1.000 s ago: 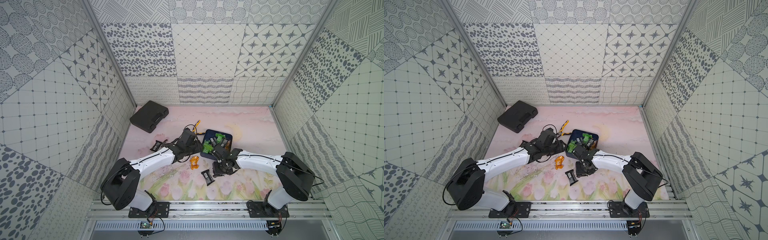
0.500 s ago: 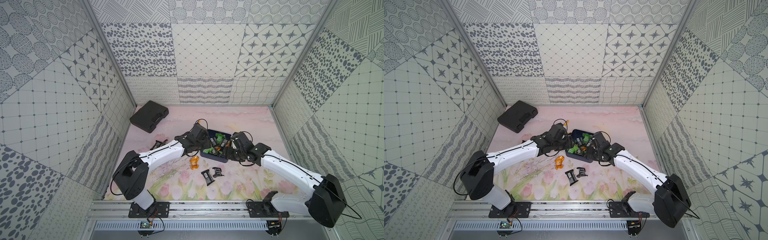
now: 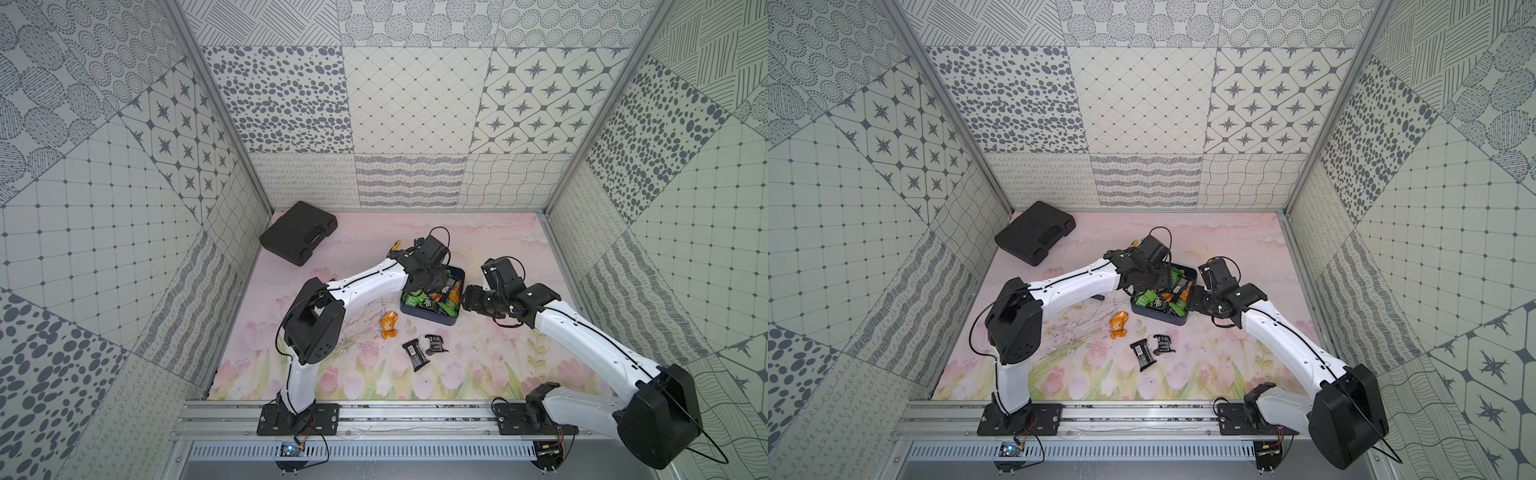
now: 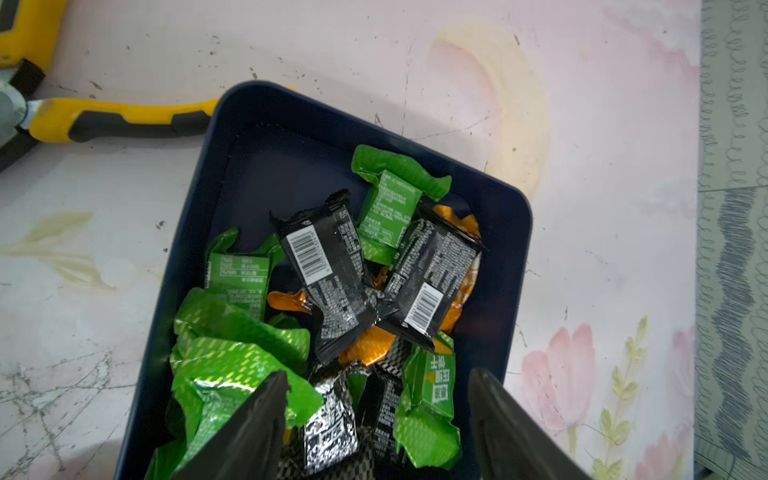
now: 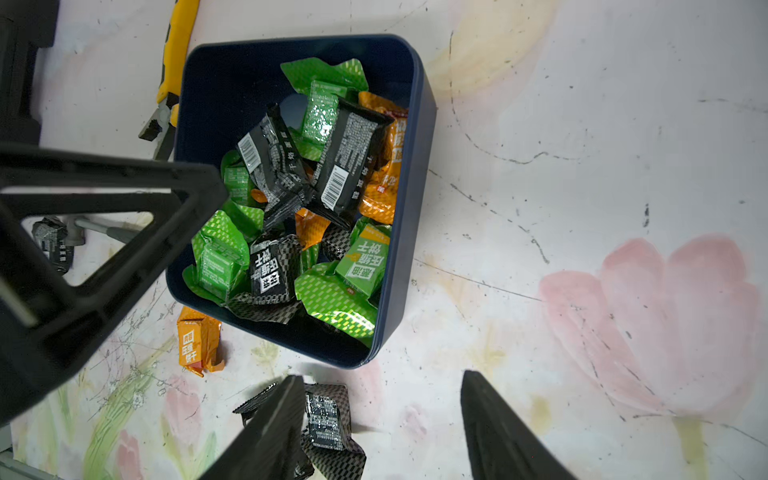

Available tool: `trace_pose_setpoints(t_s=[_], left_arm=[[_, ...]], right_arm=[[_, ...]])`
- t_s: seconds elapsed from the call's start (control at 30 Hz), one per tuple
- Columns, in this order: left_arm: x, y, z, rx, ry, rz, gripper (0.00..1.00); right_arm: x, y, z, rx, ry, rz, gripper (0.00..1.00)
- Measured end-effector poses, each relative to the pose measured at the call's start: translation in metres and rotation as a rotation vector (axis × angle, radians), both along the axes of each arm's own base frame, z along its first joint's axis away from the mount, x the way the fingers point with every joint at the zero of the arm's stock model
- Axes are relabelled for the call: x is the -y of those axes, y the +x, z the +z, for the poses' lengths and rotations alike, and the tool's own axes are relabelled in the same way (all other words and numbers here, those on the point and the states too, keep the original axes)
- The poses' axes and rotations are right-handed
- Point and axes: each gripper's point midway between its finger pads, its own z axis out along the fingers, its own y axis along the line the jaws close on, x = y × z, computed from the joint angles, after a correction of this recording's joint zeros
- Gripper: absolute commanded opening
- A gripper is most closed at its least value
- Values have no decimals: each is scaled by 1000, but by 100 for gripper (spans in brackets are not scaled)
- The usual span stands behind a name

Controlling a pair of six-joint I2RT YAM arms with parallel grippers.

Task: Take the cookies out of the storage box
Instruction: Pick up the cookie from the storage box.

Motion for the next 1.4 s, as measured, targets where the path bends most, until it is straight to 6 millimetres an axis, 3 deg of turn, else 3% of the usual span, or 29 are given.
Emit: trace_pose_setpoints(t_s=[0.7, 1.4], left_arm=[[-1, 29, -51, -70, 254, 25, 62], [-4, 43, -70, -49, 360, -2, 47]], right_arm=[[4, -3, -6, -19, -6, -11, 64], [5, -2, -14, -49, -9, -17, 63]])
